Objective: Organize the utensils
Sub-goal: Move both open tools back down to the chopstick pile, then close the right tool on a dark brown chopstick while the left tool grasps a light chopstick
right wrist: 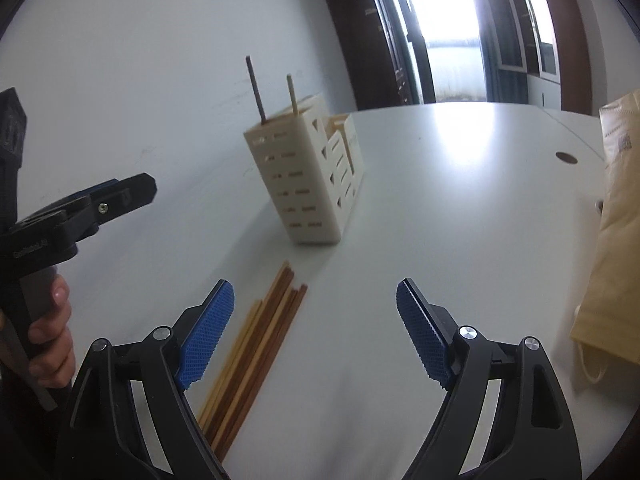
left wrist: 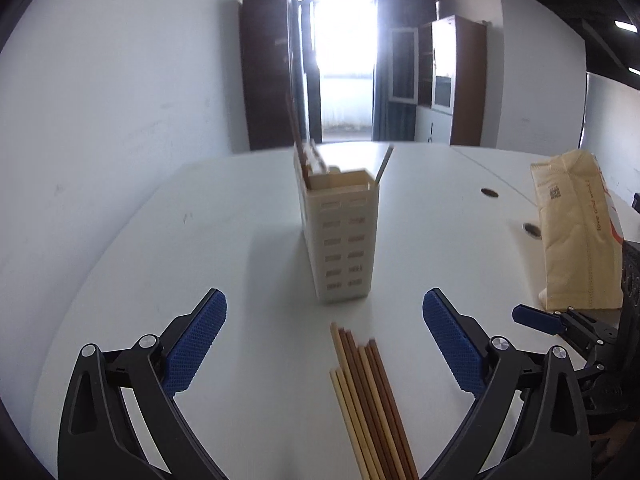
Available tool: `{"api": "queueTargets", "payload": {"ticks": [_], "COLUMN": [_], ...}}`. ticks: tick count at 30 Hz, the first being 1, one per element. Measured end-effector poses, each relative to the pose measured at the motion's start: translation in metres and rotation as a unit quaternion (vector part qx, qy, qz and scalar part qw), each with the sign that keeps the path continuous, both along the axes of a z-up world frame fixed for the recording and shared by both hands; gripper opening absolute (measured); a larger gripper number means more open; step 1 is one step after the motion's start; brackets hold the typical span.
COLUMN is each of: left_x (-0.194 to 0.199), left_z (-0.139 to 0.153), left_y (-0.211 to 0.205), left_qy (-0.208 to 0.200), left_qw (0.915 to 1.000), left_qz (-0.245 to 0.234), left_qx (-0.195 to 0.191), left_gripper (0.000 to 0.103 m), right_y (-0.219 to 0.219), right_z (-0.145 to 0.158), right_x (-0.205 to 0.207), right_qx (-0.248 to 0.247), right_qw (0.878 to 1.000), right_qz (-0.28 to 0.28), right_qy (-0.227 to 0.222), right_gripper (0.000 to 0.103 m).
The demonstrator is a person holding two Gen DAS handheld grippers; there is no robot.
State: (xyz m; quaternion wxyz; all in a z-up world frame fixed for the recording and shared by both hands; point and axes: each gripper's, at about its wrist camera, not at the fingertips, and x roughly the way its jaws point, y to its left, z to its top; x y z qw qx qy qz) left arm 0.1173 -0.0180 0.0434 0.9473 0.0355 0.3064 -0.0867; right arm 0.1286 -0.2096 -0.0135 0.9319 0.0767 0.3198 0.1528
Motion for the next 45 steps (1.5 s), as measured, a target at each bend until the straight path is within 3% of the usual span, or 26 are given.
{"api": "queueTargets", "payload": {"ticks": [6, 13, 22, 27, 30, 45], "left_x": [0.005, 0.0, 0.007, 0.011, 0.014, 0.028], "left_z": [-0.078, -0.118, -0.135, -0.136, -0.137, -0.135], "left_y": [0.01, 0.006, 0.018, 0.019, 0.016, 0.009], "left_qy": [0.102, 0.144, 0.174, 0.178, 0.177, 0.179], "left_qw": [0.9939, 0.9872, 0.9826, 0.982, 0.9819, 0.9823], "left_qz": [0.026, 0.028, 0.041, 0.039, 0.036, 0.031], "left_qx": [0.033, 0.064, 0.053, 0.051, 0.055, 0.048], "left_gripper": [0.095, 0.094, 0.076, 0.072, 0.072, 0.071], "right_y": [0.03, 0.046, 0.054, 0.057, 0.062, 0.081], "right_z": [-0.033, -0.051, -0.058, -0.062, -0.066, -0.083], "right_x": [-0.024, -0.027, -0.02, -0.007, 0.001, 0.026], "right_qx": [-0.032, -0.056, -0.062, -0.072, -0.082, -0.111], "right_qw": [0.998, 0.996, 0.995, 0.994, 0.992, 0.988], "right_qz": [0.027, 0.036, 0.033, 0.028, 0.028, 0.036], "right_qy": [0.041, 0.066, 0.072, 0.079, 0.086, 0.105], "right_gripper": [0.084, 0.084, 0.081, 0.043, 0.037, 0.035]}}
